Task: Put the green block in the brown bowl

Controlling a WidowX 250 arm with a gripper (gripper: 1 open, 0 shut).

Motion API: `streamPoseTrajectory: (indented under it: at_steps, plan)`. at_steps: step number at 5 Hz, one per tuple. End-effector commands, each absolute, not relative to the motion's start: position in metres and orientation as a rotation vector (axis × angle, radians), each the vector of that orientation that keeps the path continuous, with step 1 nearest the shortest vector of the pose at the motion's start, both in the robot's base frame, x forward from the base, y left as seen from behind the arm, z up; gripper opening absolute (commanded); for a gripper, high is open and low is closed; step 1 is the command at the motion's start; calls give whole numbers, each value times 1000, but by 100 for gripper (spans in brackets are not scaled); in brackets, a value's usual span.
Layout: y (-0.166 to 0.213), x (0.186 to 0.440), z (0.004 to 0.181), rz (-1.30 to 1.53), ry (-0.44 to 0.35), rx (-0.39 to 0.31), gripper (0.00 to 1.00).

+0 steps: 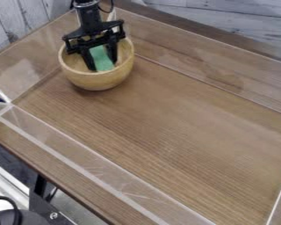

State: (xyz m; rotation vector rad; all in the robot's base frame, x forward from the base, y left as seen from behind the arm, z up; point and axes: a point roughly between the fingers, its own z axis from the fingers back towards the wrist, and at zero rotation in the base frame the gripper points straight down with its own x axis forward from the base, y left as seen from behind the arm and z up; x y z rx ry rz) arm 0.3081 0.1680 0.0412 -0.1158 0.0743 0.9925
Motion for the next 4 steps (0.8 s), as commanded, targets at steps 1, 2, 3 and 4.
streamPoseTrajectory:
  at_steps: [1, 2, 3, 4]
  plan:
    - [176, 318, 56, 989, 3, -103, 0]
    - [177, 322, 51, 989, 1, -96, 0]
    - [177, 324, 49, 986, 0, -91, 0]
    - [177, 326, 47, 983, 0, -86, 0]
